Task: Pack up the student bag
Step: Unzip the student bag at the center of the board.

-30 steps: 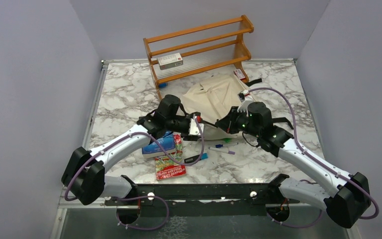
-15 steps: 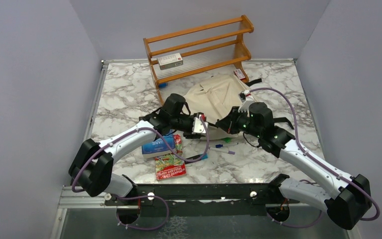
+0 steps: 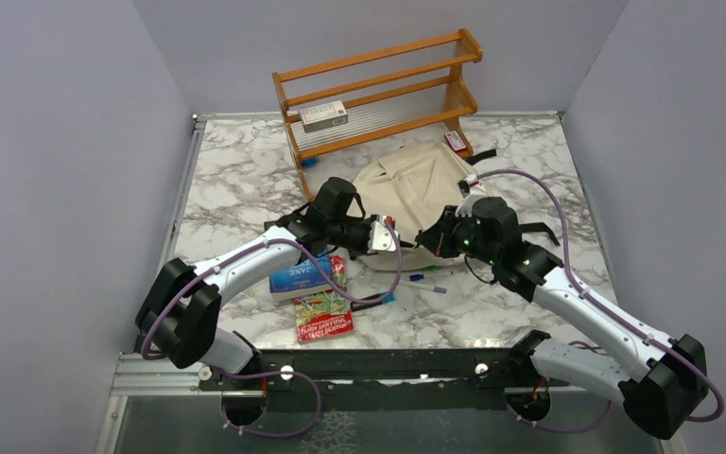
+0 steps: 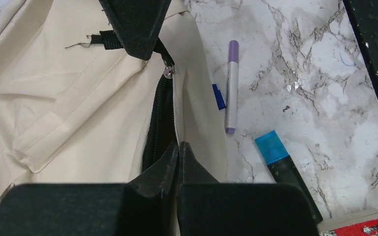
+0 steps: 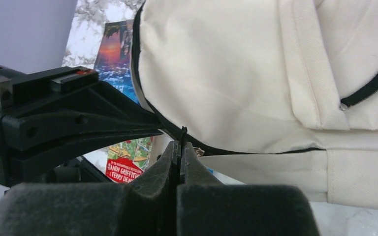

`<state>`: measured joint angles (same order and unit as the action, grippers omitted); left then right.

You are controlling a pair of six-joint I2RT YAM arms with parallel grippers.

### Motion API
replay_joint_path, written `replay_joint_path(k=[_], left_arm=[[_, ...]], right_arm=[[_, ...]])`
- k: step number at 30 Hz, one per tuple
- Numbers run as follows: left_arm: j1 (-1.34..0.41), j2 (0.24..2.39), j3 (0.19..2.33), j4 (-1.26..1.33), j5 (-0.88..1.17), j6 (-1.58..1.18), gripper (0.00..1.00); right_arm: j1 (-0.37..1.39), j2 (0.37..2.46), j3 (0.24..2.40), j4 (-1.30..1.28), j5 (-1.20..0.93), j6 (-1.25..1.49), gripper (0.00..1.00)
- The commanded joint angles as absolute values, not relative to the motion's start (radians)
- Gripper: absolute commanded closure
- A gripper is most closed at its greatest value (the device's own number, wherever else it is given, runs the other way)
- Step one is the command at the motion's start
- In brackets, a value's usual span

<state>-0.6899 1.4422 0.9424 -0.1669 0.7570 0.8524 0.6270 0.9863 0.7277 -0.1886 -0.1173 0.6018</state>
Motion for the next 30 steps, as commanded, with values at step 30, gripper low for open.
replay_joint_path(k=[30], left_arm=[[-0.711,1.300,0.804,-0.269,0.719,0.805,1.00]], right_arm=[[0.480,1.132,0.768,-0.393,0.360,0.639,0.97]])
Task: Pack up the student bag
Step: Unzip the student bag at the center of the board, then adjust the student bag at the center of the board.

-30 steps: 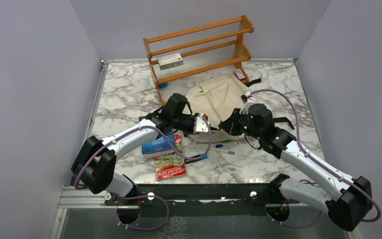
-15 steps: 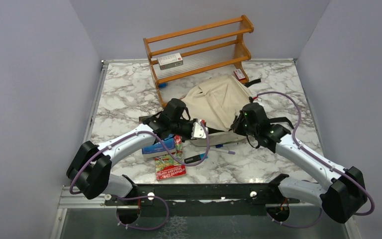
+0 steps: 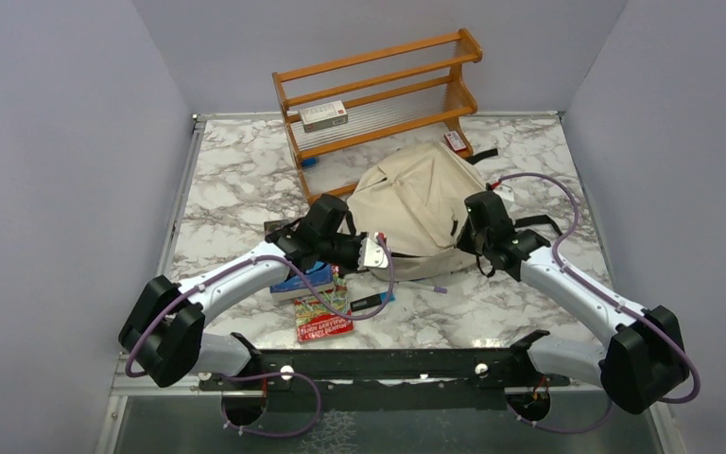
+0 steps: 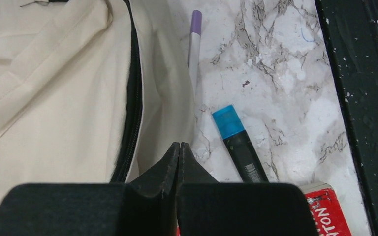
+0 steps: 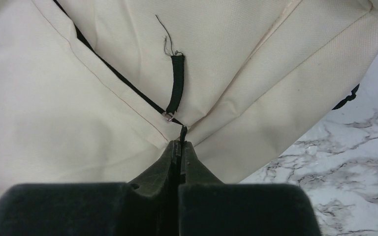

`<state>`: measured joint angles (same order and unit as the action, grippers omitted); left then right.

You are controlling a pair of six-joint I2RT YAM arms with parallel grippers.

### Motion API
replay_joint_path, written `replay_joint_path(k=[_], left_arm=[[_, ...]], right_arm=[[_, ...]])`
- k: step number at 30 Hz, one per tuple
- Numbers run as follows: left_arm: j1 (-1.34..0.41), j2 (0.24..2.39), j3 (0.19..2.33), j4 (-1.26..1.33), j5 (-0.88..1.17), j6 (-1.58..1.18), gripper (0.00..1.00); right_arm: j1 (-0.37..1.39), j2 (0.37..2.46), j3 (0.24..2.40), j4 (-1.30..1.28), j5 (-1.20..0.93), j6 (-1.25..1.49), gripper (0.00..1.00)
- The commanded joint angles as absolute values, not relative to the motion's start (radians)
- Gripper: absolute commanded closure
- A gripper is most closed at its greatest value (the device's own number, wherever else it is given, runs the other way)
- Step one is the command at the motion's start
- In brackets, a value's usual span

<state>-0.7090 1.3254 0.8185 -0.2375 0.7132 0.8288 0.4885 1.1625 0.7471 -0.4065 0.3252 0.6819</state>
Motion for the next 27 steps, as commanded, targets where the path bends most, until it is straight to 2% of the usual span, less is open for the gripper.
replay_joint_path(k=[1,3,6,9,12,14,18,20,24,27], left_arm=[[-0.711,1.300,0.803,-0.268,0.723,0.799,1.00],[-0.711,1.306,0.796,-0.262,0.728,0.795,1.00],[-0.712,1.320,0.799,-0.254,0.718,0.783,1.00],[-0.711,1.317,0.805,-0.253,0.705,0.765,1.00],[-0.710,1.275,0.775,-0.199,0.687,0.699,1.00],[-0.710,1.227,0.725,-0.091,0.634,0.561,0.98],[-0.709,1.089,0.591,0.227,0.343,0.169,0.78],[-0.709,1.034,0.547,0.299,0.181,0.003,0.73],[-0.704,0.971,0.527,0.237,-0.183,-0.329,0.66],[-0.687,0.992,0.566,0.091,-0.297,-0.494,0.66]], right_arm=[[0.480,1.117,0.767,-0.369,0.326,0.615,0.94],[0.480,1.082,0.761,-0.323,0.249,0.570,0.83],[0.480,1.037,0.745,-0.254,0.128,0.508,0.59],[0.480,1.009,0.730,-0.187,-0.028,0.417,0.49],[0.480,1.023,0.739,-0.130,-0.189,0.364,0.46],[0.480,1.060,0.759,-0.103,-0.277,0.349,0.46],[0.493,1.189,0.842,-0.099,-0.373,0.316,0.46],[0.516,1.253,0.895,-0.126,-0.387,0.282,0.46],[0.607,1.367,1.009,-0.223,-0.344,0.187,0.46],[0.675,1.446,1.092,-0.311,-0.275,0.122,0.45]])
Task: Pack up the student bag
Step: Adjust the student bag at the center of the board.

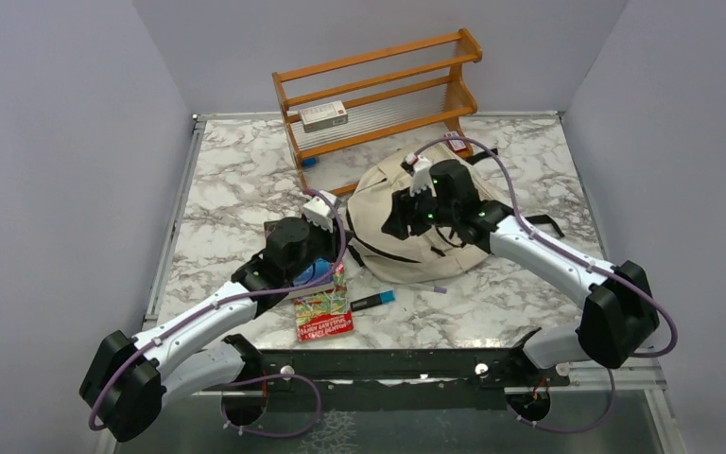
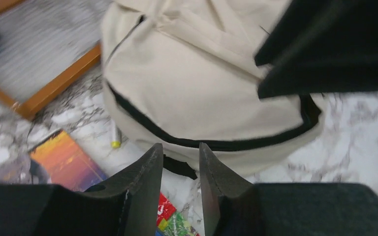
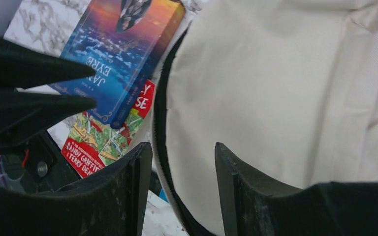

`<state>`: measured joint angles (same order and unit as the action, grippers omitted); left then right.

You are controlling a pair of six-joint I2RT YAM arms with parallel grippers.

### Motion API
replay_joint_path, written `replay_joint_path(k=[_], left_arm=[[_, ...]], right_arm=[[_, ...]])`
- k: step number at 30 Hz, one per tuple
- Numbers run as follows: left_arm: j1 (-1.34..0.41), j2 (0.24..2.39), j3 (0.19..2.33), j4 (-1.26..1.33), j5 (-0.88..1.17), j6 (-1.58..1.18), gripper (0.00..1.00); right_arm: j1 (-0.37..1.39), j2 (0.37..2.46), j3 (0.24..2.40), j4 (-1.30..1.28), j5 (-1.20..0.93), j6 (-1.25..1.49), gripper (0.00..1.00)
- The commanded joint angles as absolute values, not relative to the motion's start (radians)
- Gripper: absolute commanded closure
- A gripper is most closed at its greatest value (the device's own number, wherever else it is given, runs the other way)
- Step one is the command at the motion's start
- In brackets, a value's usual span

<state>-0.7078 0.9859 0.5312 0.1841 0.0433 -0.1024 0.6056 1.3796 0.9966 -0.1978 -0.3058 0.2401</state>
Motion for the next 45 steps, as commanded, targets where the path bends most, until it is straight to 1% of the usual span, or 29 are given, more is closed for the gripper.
replay_joint_path(k=[1,7,11,14,22,27,34,36,38,45], left_arm=[[-0.680,1.005,0.576,0.054,-0.316,-0.538,0.66],[-0.649,1.055,0.556,0.035,-0.302,-0.695,0.66],[-0.636,1.071,0.551,0.028,-0.309,-0.756,0.66],[-0.629,1.072,0.533,0.036,-0.315,-0.776,0.67],[-0.623,1.046,0.502,0.021,-0.291,-0.791,0.70],[-0.622,1.014,0.482,0.011,-0.292,-0.794,0.70],[-0.622,1.013,0.474,0.009,-0.279,-0.787,0.70],[-0.622,1.013,0.474,0.009,-0.272,-0.787,0.71],[-0.622,1.015,0.469,0.014,-0.269,-0.787,0.71],[-0.622,1.048,0.481,0.041,-0.251,-0.777,0.71]], right_arm=[[0.692,1.467,1.113,-0.335,-0.247,0.106,0.44],[0.810,1.565,1.193,-0.442,-0.065,0.053,0.40],[0.840,1.603,1.217,-0.429,-0.028,0.086,0.39],[0.848,1.633,1.247,-0.388,-0.004,0.145,0.39],[0.848,1.745,1.382,-0.344,0.153,0.344,0.36],[0.848,1.855,1.487,-0.386,0.188,0.382,0.36],[0.848,1.965,1.551,-0.414,0.198,0.402,0.36],[0.848,1.985,1.565,-0.429,0.205,0.408,0.39],[0.848,1.990,1.567,-0.432,0.215,0.413,0.44],[0.848,1.929,1.532,-0.391,0.230,0.412,0.71]])
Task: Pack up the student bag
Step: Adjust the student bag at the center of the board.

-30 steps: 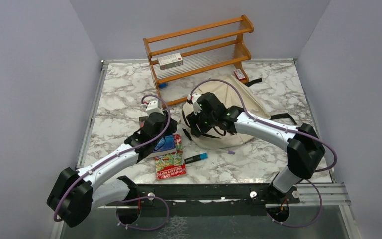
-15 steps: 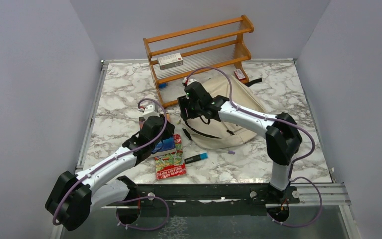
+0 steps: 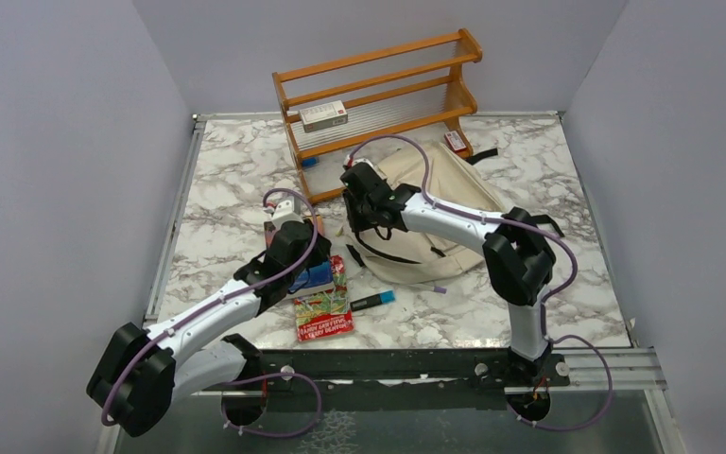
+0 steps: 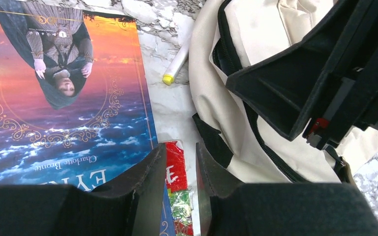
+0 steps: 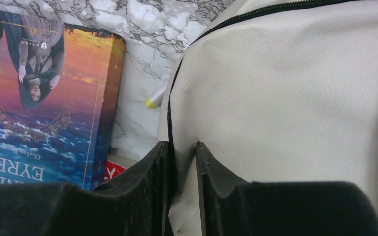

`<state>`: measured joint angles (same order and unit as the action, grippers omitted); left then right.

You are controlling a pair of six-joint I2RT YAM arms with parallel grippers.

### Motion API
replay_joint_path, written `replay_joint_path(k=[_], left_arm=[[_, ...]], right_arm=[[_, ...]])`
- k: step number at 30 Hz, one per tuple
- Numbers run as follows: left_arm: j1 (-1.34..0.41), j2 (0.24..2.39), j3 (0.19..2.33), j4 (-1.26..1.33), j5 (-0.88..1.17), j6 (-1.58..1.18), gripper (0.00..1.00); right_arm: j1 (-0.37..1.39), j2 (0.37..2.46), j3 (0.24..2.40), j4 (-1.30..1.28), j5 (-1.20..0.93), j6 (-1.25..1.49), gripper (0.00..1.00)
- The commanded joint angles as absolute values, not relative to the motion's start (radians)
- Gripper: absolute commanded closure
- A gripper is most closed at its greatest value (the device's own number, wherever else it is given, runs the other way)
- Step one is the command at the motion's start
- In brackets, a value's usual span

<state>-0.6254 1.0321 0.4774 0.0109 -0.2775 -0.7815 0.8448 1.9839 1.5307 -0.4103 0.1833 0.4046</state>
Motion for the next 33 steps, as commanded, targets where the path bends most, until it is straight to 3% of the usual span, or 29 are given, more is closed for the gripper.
replay_joint_path(k=[1,10,21,29,33], left_arm=[[-0.622,1.056,0.486,0.046,-0.247,-0.777,0.71],[-0.621,1.150,0.548,0.115,-0.213,-0.778,0.64],[-0.621,1.249,0.597,0.189,-0.126,-0.813,0.56],[-0.622,1.306,0.630,0.257,-0.108,-0.858,0.26],[-0.623,1.401,0.690,0.275,-0.087,-0.866,0.22]], right_arm=[[0.847,1.915,1.527,-0.387,0.229,0.410,0.75],[0.834,1.816,1.494,-0.358,0.165,0.424,0.96],[0.700,1.754,1.370,-0.246,-0.086,0.515,0.99],[0.639,1.685,1.352,-0.289,-0.052,0.459,0.99],[0.627,1.656,1.334,-0.291,-0.039,0.449,0.99]])
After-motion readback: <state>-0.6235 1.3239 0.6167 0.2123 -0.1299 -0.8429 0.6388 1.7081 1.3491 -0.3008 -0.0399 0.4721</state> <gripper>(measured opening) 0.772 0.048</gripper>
